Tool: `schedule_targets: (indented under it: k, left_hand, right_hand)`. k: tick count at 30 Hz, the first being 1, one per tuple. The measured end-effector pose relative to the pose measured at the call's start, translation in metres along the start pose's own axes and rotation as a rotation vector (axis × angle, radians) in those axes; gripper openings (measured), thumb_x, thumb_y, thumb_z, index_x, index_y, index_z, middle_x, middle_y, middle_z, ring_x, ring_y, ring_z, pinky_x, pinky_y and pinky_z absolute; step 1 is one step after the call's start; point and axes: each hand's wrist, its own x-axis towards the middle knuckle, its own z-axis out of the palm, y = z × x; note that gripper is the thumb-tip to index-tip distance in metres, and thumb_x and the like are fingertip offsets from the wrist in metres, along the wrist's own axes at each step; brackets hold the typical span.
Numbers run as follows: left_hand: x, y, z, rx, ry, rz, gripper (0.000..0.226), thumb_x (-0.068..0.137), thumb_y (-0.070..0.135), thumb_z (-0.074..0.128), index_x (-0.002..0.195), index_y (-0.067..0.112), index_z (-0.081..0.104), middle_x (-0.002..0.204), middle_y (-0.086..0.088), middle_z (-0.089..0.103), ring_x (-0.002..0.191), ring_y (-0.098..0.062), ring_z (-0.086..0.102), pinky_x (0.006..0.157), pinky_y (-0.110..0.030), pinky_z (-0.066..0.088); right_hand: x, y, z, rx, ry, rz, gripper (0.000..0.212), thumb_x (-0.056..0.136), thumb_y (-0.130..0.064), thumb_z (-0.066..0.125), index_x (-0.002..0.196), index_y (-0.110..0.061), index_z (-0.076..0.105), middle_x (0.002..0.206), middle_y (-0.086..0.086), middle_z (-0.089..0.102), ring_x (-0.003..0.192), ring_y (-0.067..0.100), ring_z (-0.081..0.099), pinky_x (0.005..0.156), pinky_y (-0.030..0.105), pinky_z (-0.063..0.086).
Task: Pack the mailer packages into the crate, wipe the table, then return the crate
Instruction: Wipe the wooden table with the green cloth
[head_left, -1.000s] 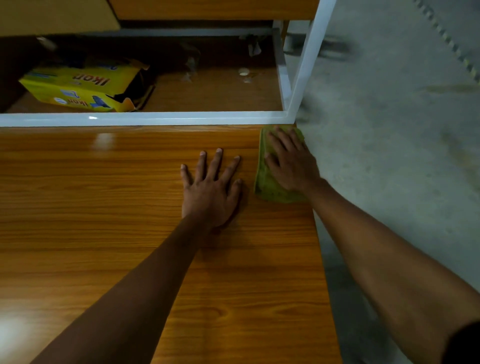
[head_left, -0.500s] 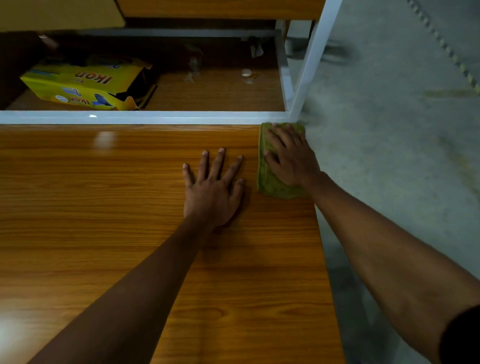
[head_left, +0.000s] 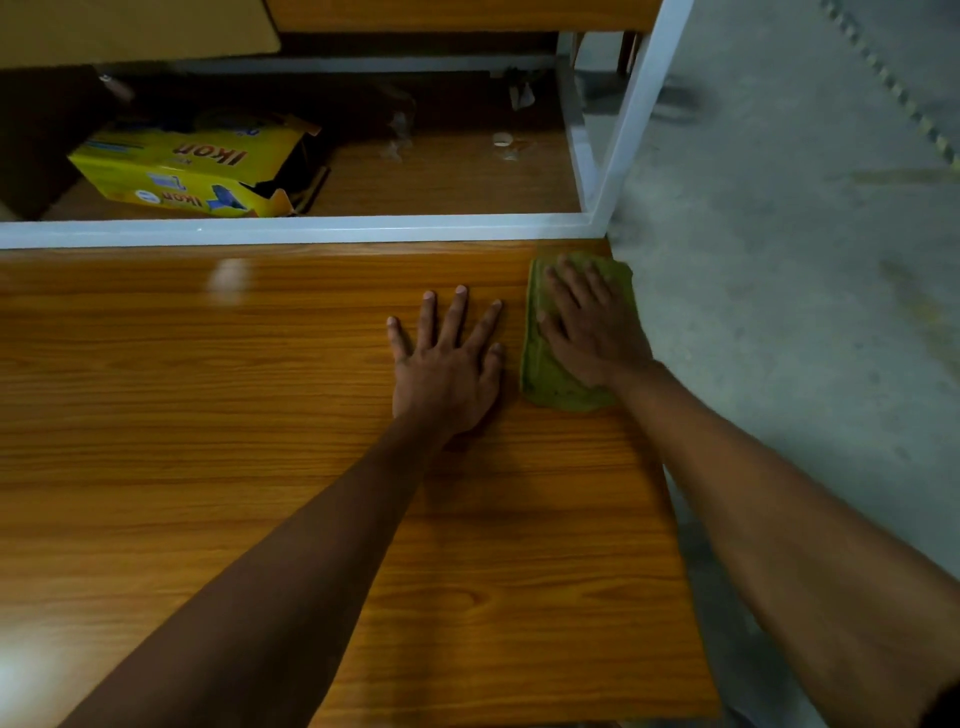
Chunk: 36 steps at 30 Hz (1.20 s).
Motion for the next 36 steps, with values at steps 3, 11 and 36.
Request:
schedule_targets:
  k: [3, 11, 36]
  left_hand:
    - [-0.001, 0.001, -0.001, 0.005, -0.024, 0.005, 0.061, 0.107, 0.061, 0.012, 0.166, 0.05, -0.001, 0.179, 0.003, -0.002, 0.164, -0.034, -0.008, 0.121, -0.077, -0.001]
    - [-0.003, -0.004, 0.002, 0.036, -0.019, 0.012, 0.062, 0.107, 0.057, 0.013, 0.167, 0.048, 0.002, 0.179, 0.004, -0.002, 0.164, -0.035, -0.008, 0.122, -0.075, -0.004]
    - [-0.22, -0.09, -0.029, -0.028, 0.02, -0.105, 0.058, 0.109, 0.06, 0.009, 0.165, 0.053, -0.004, 0.178, 0.011, -0.005, 0.164, -0.024, -0.01, 0.129, -0.063, -0.001]
  right_hand:
    - [-0.066, -0.029, 0.006, 0.0, -0.054, -0.062, 0.07, 0.108, -0.058, 0.012, 0.17, -0.027, 0.006, 0.177, -0.003, -0.004, 0.164, 0.024, -0.006, 0.132, 0.047, 0.0]
    - [-0.007, -0.017, 0.007, -0.023, -0.009, 0.122, 0.075, 0.103, -0.055, 0.011, 0.17, -0.022, 0.018, 0.177, 0.004, 0.012, 0.163, 0.031, 0.008, 0.132, 0.048, 0.004]
    - [-0.195, -0.164, 0.021, 0.016, -0.095, 0.01, 0.07, 0.108, -0.057, 0.012, 0.17, -0.026, 0.003, 0.177, 0.001, -0.006, 0.164, 0.03, -0.006, 0.131, 0.054, 0.001]
